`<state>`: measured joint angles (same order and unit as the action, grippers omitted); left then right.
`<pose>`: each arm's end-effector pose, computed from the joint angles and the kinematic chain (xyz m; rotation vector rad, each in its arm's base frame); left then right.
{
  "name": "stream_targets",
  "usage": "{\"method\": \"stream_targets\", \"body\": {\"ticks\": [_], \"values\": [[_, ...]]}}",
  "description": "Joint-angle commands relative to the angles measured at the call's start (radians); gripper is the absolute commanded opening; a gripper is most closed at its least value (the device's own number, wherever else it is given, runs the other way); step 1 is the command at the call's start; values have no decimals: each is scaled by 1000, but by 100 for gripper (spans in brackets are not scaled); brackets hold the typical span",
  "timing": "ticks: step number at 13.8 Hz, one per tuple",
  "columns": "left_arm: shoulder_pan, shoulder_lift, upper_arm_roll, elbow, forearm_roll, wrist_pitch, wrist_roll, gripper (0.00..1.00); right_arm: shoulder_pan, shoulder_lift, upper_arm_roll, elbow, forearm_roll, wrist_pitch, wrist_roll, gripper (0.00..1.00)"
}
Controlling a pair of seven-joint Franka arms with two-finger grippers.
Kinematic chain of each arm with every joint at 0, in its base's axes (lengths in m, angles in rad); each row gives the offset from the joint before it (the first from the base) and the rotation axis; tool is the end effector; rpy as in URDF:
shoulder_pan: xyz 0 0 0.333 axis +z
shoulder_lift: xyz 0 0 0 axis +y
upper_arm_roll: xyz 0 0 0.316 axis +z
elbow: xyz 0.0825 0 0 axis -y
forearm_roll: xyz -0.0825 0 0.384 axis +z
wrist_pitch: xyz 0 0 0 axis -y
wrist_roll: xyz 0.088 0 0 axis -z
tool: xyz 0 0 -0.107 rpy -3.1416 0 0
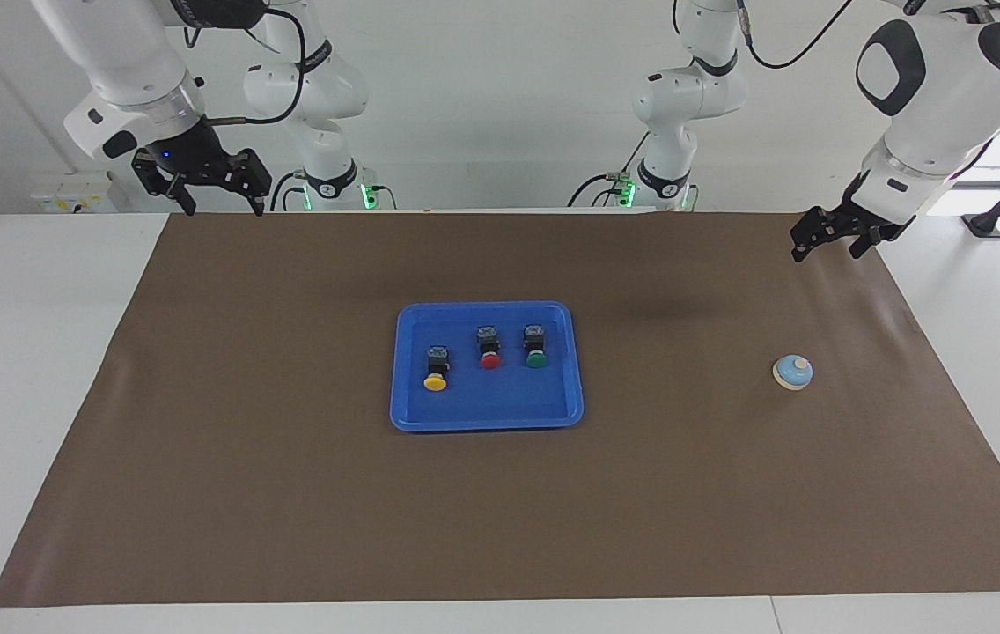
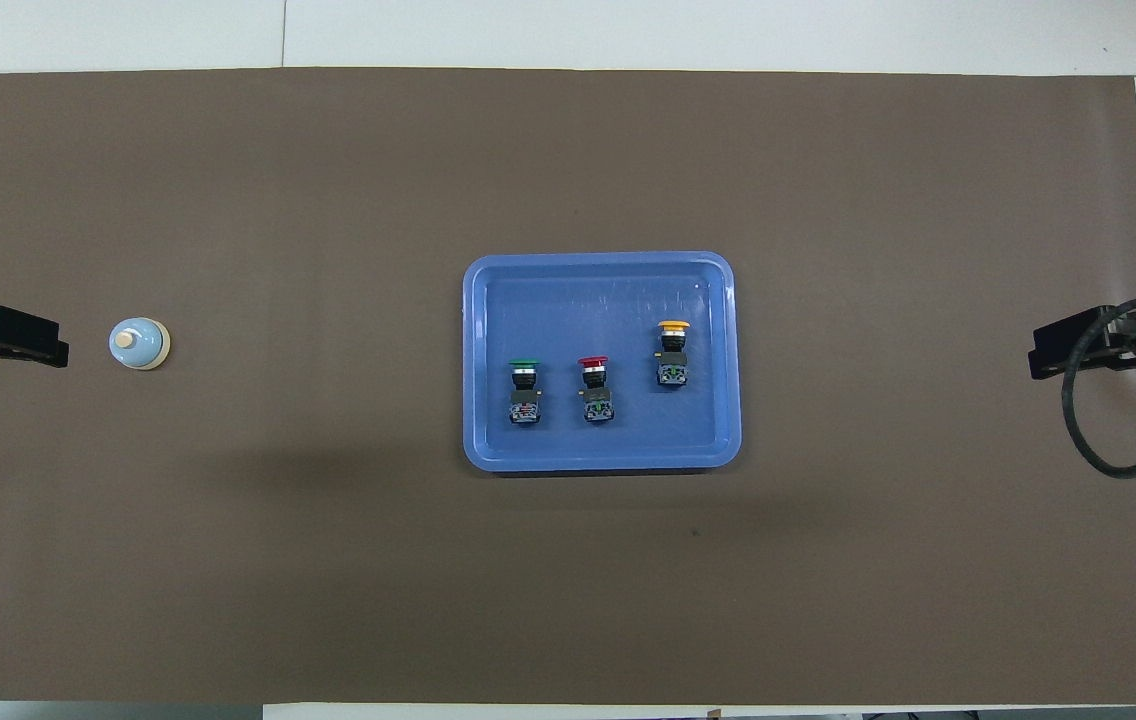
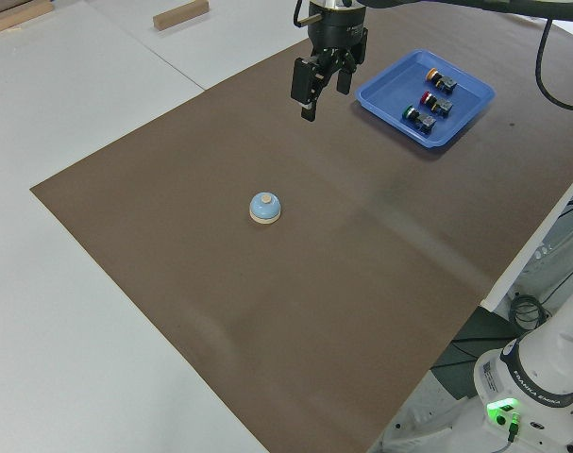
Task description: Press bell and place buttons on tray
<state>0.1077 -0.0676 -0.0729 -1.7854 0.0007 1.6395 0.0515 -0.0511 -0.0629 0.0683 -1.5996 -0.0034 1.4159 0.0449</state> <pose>0.5320 0.0175 0.5656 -3.1369 0.0257 0.1234 0.5179 0.0097 0.6322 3.1242 -0.0444 -0.1887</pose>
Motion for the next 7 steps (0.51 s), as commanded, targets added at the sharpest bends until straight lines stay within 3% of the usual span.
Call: {"method": "stream_targets", "body": {"ticks": [1, 4, 7], "values": [[-20, -49, 10, -39, -8, -12, -16, 100, -23, -21, 8, -22, 22, 1, -33, 100], [-20, -37, 8, 32, -19, -67, -15, 100, -23, -21, 8, -22, 22, 3, -33, 100], [-40, -38, 10, 23, -21, -67, -13, 100, -23, -21, 8, -22, 22, 1, -33, 100]]}}
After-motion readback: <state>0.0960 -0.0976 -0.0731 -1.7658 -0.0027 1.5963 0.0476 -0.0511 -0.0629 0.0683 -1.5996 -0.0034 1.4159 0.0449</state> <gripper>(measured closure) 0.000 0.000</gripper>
